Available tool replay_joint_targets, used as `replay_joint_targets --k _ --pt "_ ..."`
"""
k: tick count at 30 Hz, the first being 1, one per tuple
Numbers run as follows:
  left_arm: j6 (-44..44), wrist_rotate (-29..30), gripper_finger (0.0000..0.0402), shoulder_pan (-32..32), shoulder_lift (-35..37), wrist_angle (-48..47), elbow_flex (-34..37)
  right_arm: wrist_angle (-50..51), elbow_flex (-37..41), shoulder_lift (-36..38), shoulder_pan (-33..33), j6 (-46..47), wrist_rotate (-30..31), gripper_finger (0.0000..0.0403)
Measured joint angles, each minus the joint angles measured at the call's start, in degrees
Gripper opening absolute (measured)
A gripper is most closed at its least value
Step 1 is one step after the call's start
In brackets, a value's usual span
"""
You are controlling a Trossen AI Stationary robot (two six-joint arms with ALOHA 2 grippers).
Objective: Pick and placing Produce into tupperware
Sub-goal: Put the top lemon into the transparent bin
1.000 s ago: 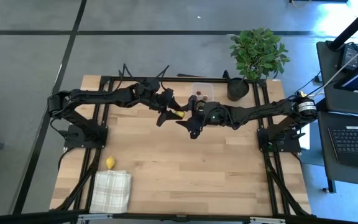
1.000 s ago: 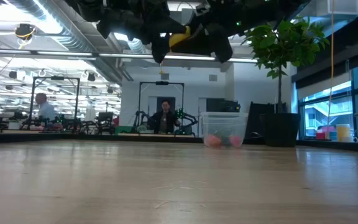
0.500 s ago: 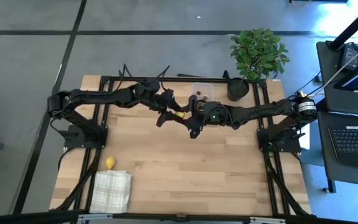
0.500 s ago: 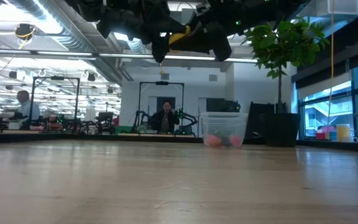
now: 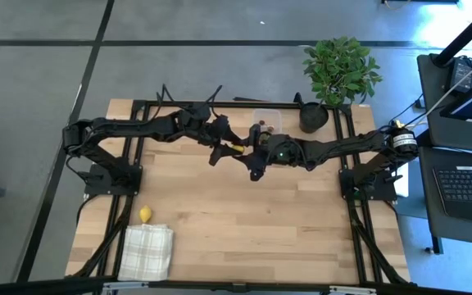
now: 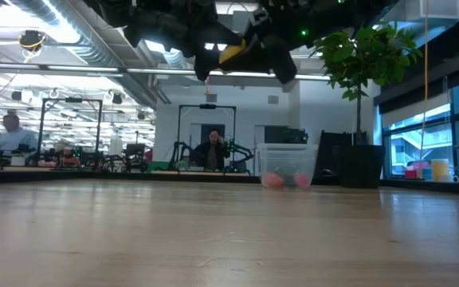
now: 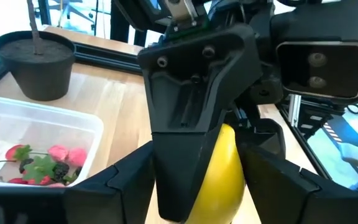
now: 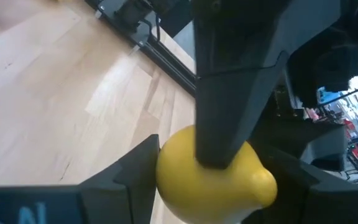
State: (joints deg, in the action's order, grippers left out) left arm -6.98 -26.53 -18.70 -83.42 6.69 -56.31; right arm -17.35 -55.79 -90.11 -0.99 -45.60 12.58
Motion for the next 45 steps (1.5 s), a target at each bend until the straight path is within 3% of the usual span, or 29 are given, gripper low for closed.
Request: replay_joint_targets --k 10,22,32,45 --pt "1.42 -4.35 0.0286 -0.11 0.17 -0.37 -0.02 0.76 0.01 -0.02 -0.07 -0.64 2.57 0.0211" --pt "3.08 -1.15 0.0290 -5.49 1.05 -16.21 -0.02 8.19 0.02 -0.02 -6.13 1.03 7.76 0.0211" --pt "3.14 15.57 0.0290 -8.20 1.03 -21.03 -0.02 16.03 0.02 -0.02 -15.57 16.63 7.45 0.0213" --pt "3.14 17.45 0.0290 -7.85 1.00 -21.31 0.00 23.84 0.02 -0.02 -24.25 26.58 -7.10 0.0217"
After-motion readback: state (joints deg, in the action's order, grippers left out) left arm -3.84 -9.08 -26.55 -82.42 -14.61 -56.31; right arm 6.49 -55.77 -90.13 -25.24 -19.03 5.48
